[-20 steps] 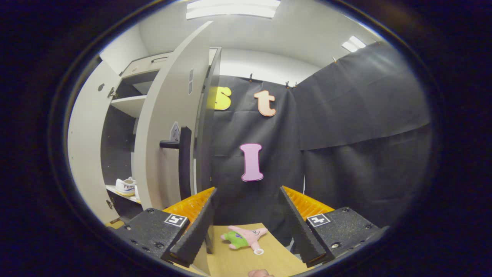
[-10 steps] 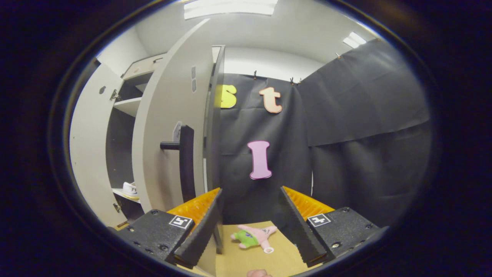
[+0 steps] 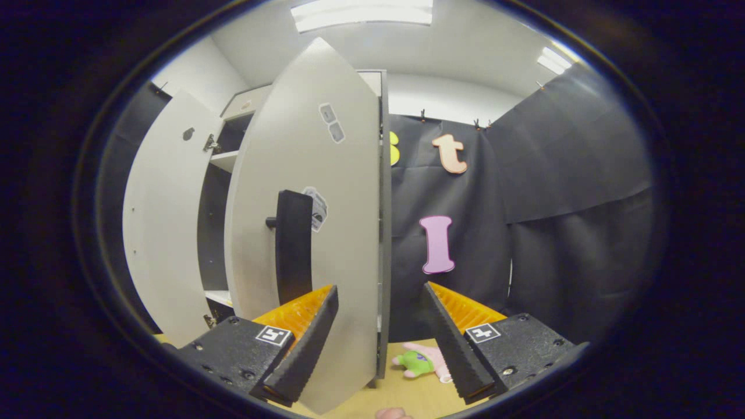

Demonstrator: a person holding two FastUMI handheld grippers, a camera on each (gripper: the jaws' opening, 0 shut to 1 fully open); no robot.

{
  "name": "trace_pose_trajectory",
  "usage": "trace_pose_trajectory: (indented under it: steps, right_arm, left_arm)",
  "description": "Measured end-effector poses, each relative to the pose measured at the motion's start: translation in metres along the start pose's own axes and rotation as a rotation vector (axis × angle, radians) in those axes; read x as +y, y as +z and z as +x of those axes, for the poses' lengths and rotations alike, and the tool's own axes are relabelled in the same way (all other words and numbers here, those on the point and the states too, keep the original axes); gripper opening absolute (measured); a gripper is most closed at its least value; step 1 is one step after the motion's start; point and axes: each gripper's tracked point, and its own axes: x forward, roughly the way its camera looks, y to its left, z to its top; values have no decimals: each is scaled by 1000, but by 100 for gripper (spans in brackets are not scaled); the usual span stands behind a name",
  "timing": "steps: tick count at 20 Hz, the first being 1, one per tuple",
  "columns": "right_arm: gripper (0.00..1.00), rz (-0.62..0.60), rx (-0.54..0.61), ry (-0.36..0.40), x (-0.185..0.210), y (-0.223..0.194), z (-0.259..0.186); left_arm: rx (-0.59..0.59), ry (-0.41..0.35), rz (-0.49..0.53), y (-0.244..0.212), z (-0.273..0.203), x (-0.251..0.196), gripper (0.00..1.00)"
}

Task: Grab one shoe with the right hand and put it into the shoe cabinet, grab the other shoe with the left hand and put it into the shoe cabinet; then close the right door with the right hand and the left door with the left hand.

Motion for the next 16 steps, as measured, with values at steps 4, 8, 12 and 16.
trace_pose_trajectory:
  steps: [4,8,12,16]
  right_arm:
    - [95,-2,25,50,36,-6,25]
    - [99,-23,-6,72,55,0,12]
    - [99,-34,-19,103,67,-5,-41]
    - [98,-58,-21,112,68,-28,-97]
  left_arm:
    - [16,20,-2,-8,-10,12,93]
    - [33,54,-32,-13,-7,26,93]
    - [31,132,-57,-2,-1,69,93]
    - [-57,310,6,43,10,157,93]
